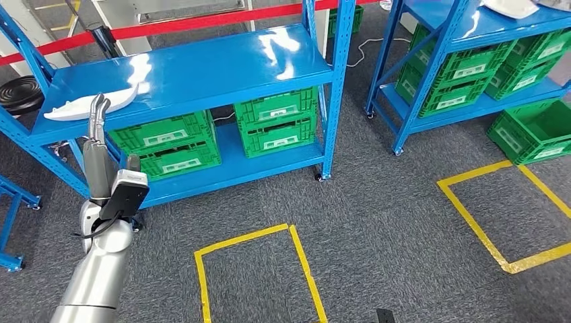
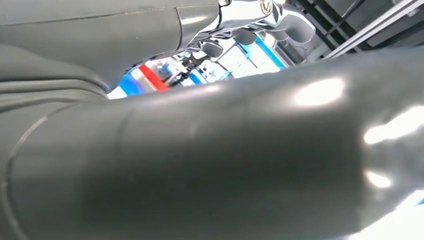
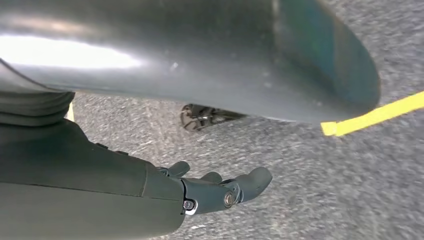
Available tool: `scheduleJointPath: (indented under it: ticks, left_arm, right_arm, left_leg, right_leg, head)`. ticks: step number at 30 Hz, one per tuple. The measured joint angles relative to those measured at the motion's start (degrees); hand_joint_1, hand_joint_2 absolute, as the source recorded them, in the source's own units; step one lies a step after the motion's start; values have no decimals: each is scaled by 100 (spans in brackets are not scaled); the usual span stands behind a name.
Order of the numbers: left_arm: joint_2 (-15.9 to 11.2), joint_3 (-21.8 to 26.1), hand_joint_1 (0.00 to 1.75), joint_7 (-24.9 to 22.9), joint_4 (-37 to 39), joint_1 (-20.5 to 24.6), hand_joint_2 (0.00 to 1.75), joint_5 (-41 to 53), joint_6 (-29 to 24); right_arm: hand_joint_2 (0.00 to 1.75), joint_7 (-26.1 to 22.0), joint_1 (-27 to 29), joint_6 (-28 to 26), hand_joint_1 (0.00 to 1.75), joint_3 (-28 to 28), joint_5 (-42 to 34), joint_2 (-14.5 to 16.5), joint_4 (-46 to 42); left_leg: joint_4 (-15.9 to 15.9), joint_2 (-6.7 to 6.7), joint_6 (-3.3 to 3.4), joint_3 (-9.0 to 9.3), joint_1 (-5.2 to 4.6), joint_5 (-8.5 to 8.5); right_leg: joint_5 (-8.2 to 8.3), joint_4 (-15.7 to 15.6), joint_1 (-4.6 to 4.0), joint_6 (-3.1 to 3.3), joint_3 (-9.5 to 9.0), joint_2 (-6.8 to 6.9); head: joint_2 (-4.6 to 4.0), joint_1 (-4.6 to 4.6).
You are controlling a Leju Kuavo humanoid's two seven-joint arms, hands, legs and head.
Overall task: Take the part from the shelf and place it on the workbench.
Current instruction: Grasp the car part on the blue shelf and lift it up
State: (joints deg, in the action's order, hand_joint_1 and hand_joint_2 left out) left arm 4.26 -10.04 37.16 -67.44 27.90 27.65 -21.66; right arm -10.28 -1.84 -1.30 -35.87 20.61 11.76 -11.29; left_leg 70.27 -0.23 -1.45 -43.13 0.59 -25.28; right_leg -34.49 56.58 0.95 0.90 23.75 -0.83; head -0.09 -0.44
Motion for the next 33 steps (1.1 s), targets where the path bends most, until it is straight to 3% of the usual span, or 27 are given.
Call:
scheduleJointPath:
  ticks: [2, 3, 5, 6, 7, 8, 9, 10, 11, 13, 14, 15, 16, 17, 18, 19, 20, 22, 24, 25, 27, 28, 29, 30, 32, 33]
  left_arm:
    - [-24, -14, 0, 4, 8, -32, 0, -33, 16]
    - [-33, -21, 0, 8, 11, -51, 0, -49, 28]
    - [-45, -37, 0, 22, -13, -45, 0, -62, 45]
    - [-40, -44, 0, 31, -44, -8, 0, -63, 50]
    - [-36, -50, 0, 40, -72, 27, 0, -66, 48]
    - [-32, -54, 0, 47, -90, 44, 0, -68, 45]
    - [-29, -60, 0, 47, -88, 32, 0, -71, 45]
    - [-30, -67, 0, 46, -72, -2, 0, -74, 45]
    - [-32, -77, 0, 43, -55, -40, 0, -74, 48]
    - [-33, -97, 0, 39, -25, -86, 0, -80, 50]
    - [-33, -103, 0, 39, -15, -92, 0, -89, 50]
    - [-33, -105, 0, 39, -2, -96, 0, -97, 53]
    - [-33, -107, 0, 39, 13, -108, 0, -105, 57]
    - [-32, -111, 0, 40, 47, -125, 0, -113, 66]
    - [-33, -115, 0, 40, 79, -145, 0, -120, 77]
    - [-31, -120, 0, 43, 103, -163, 0, -128, 91]
    - [-27, -123, 0, 48, 113, -164, 0, -136, 102]
    - [-13, -128, 0, 59, 90, -125, 0, -140, 113]
    - [-3, -129, 0, 69, 90, -98, 0, -141, 112]
    - [-1, -131, 0, 72, 104, -108, 0, -140, 113]
    - [2, -132, 0, 73, 140, -137, 0, -127, 115]
    - [5, -132, 0, 67, 156, -145, 0, -119, 116]
    - [9, -132, 0, 56, 170, -145, 0, -111, 116]
    - [14, -132, 0, 37, 181, -140, 0, -108, 116]
    - [25, -132, 0, -16, 204, -122, 0, -109, 120]
    - [32, -133, 0, -48, 219, -109, 0, -109, 126]
  right_arm:
    - [0, 45, 16, -17, 0, -37, -21, 5, 16]
    - [0, 78, 5, -29, 0, -56, -31, 4, 26]
    - [0, 133, -38, -39, 0, -86, -42, 3, 40]
    - [0, 153, -56, -44, 0, -97, -44, 2, 40]
    - [0, 158, -67, -44, 0, -105, -44, 4, 39]
    - [0, 157, -80, -44, 0, -113, -44, 6, 38]
    - [0, 157, -94, -45, 0, -125, -45, 3, 37]
    - [0, 157, -101, -45, 0, -139, -47, 2, 38]
    - [0, 163, -105, -46, 0, -151, -52, -1, 39]
    - [0, 190, -83, -57, 0, -173, -59, -11, 40]
    - [0, 214, -66, -66, 0, -180, -53, -17, 40]
    - [0, 238, -46, -77, 0, -185, -34, -24, 41]
    - [0, 258, -17, -85, 0, -188, -9, -29, 42]
    - [0, 276, 10, -95, 0, -190, 21, -34, 52]
    - [0, 301, 25, -103, 0, -190, 49, -42, 62]
    - [0, 321, 29, -109, 0, -190, 72, -46, 72]
    - [0, 342, 17, -115, 0, -190, 87, -50, 81]
    - [0, 358, -17, -120, 0, -190, 107, -54, 80]
    - [0, 370, -37, -121, 0, -190, 114, -57, 80]
    - [0, 380, -43, -122, 0, -190, 116, -58, 80]
    - [0, 403, -51, -125, 0, -190, 116, -61, 80]
    - [0, 411, -51, -126, 0, -190, 117, -62, 80]
    - [0, 416, -52, -126, 0, -190, 125, -63, 80]
    - [0, 417, -52, -127, 0, -190, 137, -64, 80]
    - [0, 414, -55, -140, 0, -190, 175, -64, 80]
    - [0, 411, -64, -157, 0, -190, 192, -64, 80]
  left_leg:
    - [-559, 3, 120, 100, -75, 632]
    - [-693, 9, 178, 165, -121, 746]
    - [-738, 25, 279, 295, -197, 611]
    - [-885, 24, 326, 430, -183, 472]
    - [-1077, 3, 345, 612, -156, 317]
    - [-1296, -20, 355, 818, -119, 181]
    - [-1502, -45, 350, 1033, -78, 64]
    - [-1633, -64, 335, 1209, -57, -17]
    - [-1714, -70, 331, 1361, -41, -81]
    - [-1797, -92, 285, 1676, -1, -255]
    - [-1812, -103, 259, 1828, 17, -355]
    - [-1815, -109, 228, 1980, 35, -462]
    - [-1809, -105, 197, 2100, 44, -575]
    - [-1767, -106, 162, 2212, 42, -703]
    - [-1740, -104, 121, 2271, 27, -823]
    - [-1719, -101, 73, 2311, 18, -925]
    - [-1683, -100, 26, 2342, 13, -977]
    - [-1451, -85, -57, 2254, 28, -901]
    - [-776, -62, -103, 1884, 34, -805]
    - [-395, -49, -115, 1638, 35, -897]
    - [84, -40, -129, 1213, 36, -1305]
    - [138, -37, -132, 1067, 36, -1443]
    - [48, -32, -129, 987, 36, -1405]
    - [-183, -25, -118, 969, 36, -1183]
    - [-856, -3, -85, 1049, 30, -513]
    - [-1119, 12, -60, 1082, 15, -314]
  right_leg:
    - [-154, -148, -7, -25, -294, -21]
    - [-203, -223, 6, -61, -399, -27]
    - [-187, -295, 34, -146, -533, -20]
    - [-88, -163, 37, -184, -494, -13]
    - [88, 144, 28, -215, -332, -2]
    - [272, 565, 27, -250, -52, 6]
    - [379, 1008, 29, -281, 285, 13]
    - [356, 1352, 36, -308, 615, 23]
    - [186, 1529, 45, -332, 889, 28]
    - [-288, 1499, 46, -366, 1301, 40]
    - [-415, 1328, 46, -373, 1441, 48]
    - [-349, 1071, 46, -374, 1546, 57]
    - [41, 736, 46, -365, 1622, 75]
    - [617, 411, 41, -329, 1695, 99]
    - [1118, 203, 32, -270, 1742, 116]
    - [1489, 100, 22, -198, 1781, 125]
    - [1587, 112, 8, -121, 1801, 126]
    - [1462, 171, 8, -10, 1754, 110]
    - [1361, 131, 25, 71, 1626, 98]
    - [1303, 111, 30, 94, 1548, 86]
    - [1183, 98, 29, 106, 1401, 63]
    - [1126, 102, 27, 100, 1329, 53]
    - [1072, 107, 26, 90, 1257, 47]
    - [1021, 113, 26, 77, 1184, 44]
    - [942, 118, 26, 37, 1070, 42]
    - [921, 119, 24, 8, 1043, 38]
  head:
    - [0, 30]
    - [0, 39]
    - [0, 38]
    - [0, 25]
    - [-1, 37]
    - [-1, 57]
    - [-1, 70]
    - [-1, 88]
    - [0, 89]
    - [0, 91]
    - [0, 92]
    - [0, 97]
    - [0, 101]
    - [0, 108]
    - [0, 114]
    - [0, 104]
    - [0, 97]
    - [0, 74]
    - [0, 67]
    - [0, 63]
    - [0, 61]
    - [0, 62]
    - [0, 61]
    - [0, 62]
    - [0, 64]
    - [0, 60]
